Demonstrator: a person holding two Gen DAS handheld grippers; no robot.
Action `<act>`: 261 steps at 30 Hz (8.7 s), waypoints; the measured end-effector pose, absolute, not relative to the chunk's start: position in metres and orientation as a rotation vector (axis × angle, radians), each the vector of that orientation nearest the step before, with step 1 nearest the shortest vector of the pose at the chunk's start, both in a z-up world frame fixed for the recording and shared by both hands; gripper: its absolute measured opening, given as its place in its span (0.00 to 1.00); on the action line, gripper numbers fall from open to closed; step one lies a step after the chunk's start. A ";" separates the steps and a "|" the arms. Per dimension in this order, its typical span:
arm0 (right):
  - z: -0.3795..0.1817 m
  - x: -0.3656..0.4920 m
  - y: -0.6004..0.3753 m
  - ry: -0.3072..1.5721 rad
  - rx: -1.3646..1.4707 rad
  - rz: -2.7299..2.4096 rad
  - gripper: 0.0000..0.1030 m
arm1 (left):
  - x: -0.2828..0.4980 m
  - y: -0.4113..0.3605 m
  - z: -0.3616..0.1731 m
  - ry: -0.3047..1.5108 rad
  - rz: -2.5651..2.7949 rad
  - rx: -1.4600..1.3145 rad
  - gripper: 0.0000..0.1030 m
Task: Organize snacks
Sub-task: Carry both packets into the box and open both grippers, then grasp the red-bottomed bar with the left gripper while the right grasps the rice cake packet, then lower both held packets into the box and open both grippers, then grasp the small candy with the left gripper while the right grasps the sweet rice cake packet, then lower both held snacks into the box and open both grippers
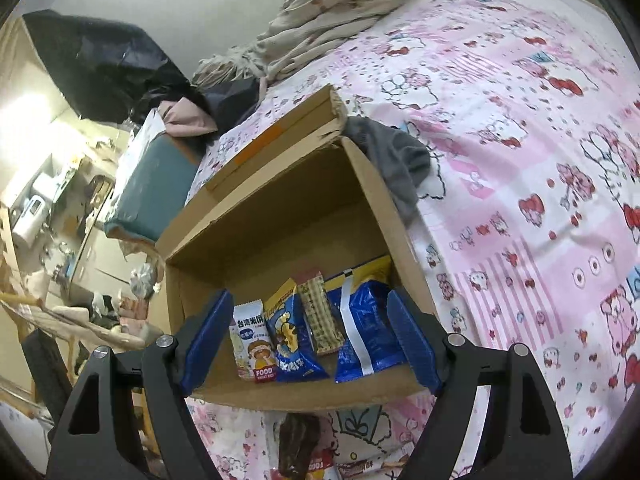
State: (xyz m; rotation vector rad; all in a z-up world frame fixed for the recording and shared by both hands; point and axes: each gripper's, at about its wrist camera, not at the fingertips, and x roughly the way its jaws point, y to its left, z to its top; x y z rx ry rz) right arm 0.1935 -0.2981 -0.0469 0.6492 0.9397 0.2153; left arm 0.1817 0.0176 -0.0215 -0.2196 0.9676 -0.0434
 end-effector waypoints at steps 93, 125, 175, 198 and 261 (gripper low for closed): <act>-0.064 0.106 -0.263 1.239 0.616 0.371 0.17 | 0.097 0.020 -0.038 1.104 0.037 -0.186 0.26; -0.057 0.197 -0.248 1.079 0.478 0.408 0.18 | 0.209 -0.010 -0.029 0.983 -0.138 -0.149 0.26; -0.080 0.142 -0.265 1.210 0.667 0.366 0.58 | 0.128 0.007 -0.043 1.114 -0.147 -0.193 0.65; -0.110 0.100 -0.267 1.391 0.525 0.266 0.58 | 0.053 -0.086 -0.139 1.505 -0.417 0.222 0.13; -0.039 0.138 -0.238 1.138 0.434 0.419 0.32 | 0.152 0.016 -0.019 1.149 -0.046 -0.111 0.13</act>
